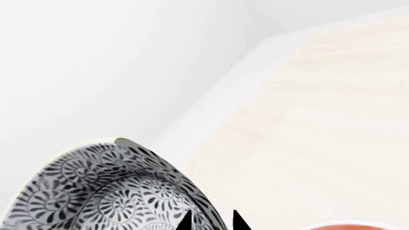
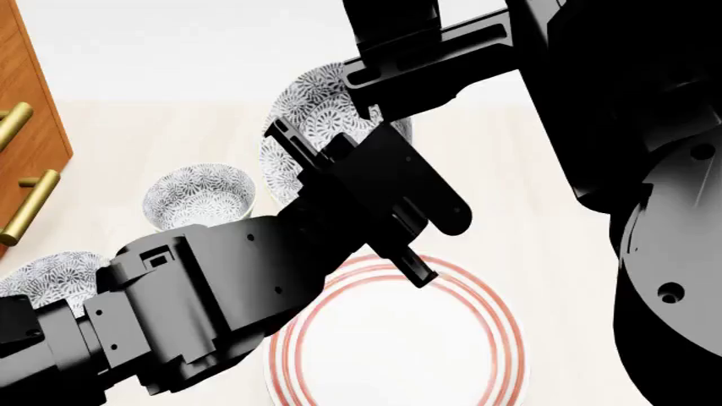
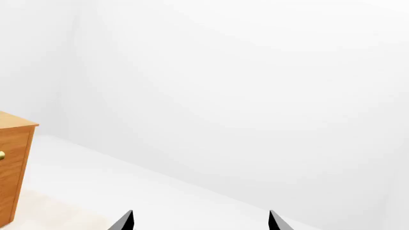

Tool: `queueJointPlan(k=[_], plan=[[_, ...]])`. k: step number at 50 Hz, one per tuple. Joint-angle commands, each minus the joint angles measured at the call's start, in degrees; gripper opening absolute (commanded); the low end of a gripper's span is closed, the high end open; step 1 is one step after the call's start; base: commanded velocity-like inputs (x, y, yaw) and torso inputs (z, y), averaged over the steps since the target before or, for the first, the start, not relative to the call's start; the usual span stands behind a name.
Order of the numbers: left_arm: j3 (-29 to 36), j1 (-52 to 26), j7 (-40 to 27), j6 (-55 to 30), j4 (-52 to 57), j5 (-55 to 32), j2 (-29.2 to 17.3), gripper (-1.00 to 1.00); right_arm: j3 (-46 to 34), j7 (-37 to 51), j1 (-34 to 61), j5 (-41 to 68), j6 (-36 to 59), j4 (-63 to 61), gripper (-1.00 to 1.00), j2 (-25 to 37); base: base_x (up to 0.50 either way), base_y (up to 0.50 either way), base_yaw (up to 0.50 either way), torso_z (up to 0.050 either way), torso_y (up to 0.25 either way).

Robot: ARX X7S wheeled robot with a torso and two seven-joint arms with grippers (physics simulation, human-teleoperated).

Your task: Put the bowl at the front on the plate.

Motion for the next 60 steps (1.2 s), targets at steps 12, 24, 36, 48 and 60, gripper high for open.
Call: queueJointPlan(k=[12,24,36,48,60], plan=[[0.2,-1.6,-0.2,-10.2,4.9,1.8,0.1,-1.00,0.2,0.1,-1.2,0.3,-1.1,-1.0,1.00,1.2,0.00,0.00,0.00,0.000,0.000],[0.3,-4.1,4.1,-14.9,7.5,1.1,0.1,-1.00,0.8,1.1,-2.8,1.2,-2.0,-2.7,1.00,2.6,0.00,0.00,0.00,0.000,0.001],[0.1,-6.8,9.4,-17.7,8.4,-1.2,0.1,-1.00,1.4,2.9,-3.8,3.1,-2.8,-4.4,1.00,4.3,0.00,0.00,0.00,0.000,0.000],[0.5,-6.1,14.4,-19.9,7.5,0.6,0.1,-1.00,0.4,3.1,-0.1,4.6,-1.2,-3.1,1.00,3.8,0.00,0.00,0.00,0.000,0.001],[0.0,-6.2,17.3,-22.2,7.9,-1.0,0.1,-1.00,0.5,2.0,1.1,4.1,-1.1,-3.3,1.00,3.6,0.00,0.00,0.00,0.000,0.000]])
